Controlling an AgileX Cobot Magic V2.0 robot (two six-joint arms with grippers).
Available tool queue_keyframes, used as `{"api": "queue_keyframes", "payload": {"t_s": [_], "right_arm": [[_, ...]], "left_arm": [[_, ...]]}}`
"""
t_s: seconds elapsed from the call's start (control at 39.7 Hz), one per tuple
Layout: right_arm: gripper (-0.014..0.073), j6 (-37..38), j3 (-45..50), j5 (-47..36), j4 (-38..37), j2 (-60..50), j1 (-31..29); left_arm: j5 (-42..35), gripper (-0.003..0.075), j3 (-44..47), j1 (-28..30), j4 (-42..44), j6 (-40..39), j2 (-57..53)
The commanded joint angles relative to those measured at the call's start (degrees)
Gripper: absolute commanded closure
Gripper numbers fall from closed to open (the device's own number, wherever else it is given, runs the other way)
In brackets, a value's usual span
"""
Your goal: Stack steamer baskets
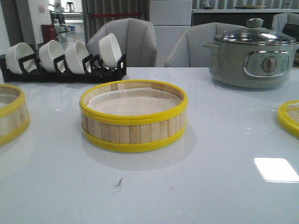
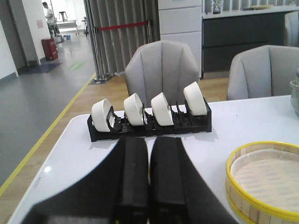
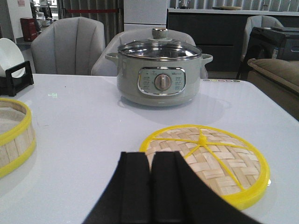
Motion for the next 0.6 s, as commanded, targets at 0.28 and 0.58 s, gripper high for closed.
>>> {"api": "queue_keyframes", "payload": {"t_s": [0.28, 0.58], "right_arm": [[0.0566, -0.62, -0.89, -5.21, -0.23, -1.21, -0.16], [0.0566, -0.62, -0.89, -5.21, -0.23, -1.21, -0.16]], "left_arm": [[12.78, 0.0634, -33.07, -3.04, 2.81, 0.13, 30.45], [12.68, 0.0634, -33.70, -3.04, 0.11, 0.13, 37.37]]}}
